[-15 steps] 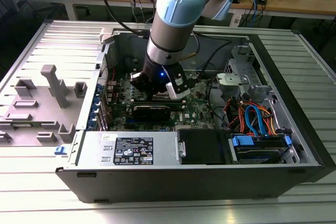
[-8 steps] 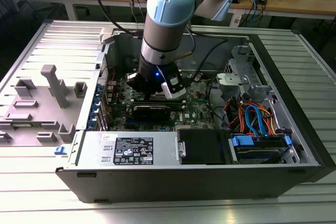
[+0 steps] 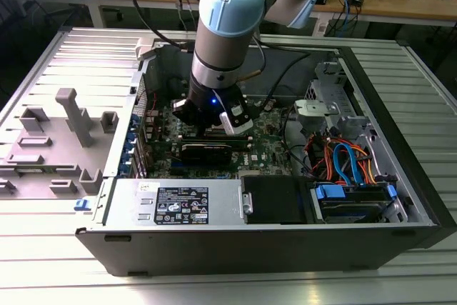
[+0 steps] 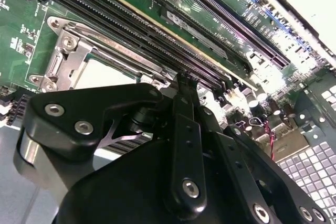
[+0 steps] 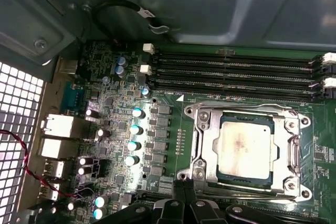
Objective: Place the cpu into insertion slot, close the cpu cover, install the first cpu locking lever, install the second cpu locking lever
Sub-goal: 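Install the second cpu locking lever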
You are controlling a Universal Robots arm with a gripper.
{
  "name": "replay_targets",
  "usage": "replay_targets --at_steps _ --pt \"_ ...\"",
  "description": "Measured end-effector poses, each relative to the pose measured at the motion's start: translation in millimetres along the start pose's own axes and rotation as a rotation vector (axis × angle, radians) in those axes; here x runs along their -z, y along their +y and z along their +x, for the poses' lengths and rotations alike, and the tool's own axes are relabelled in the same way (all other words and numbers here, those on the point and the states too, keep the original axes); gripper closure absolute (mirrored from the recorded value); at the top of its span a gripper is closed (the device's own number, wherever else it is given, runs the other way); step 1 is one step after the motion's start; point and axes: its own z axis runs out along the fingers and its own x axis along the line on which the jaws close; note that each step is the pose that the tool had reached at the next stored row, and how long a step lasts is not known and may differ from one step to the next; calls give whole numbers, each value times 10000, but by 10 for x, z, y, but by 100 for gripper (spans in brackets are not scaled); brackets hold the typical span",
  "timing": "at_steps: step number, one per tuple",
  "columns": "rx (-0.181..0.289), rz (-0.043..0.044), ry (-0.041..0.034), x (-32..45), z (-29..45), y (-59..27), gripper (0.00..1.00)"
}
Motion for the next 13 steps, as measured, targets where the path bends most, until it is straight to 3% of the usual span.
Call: replay_targets --at_steps 3,13 --pt "10 9 -69 -2 9 1 89" --pt "30 -44 -151 -6 39 3 89"
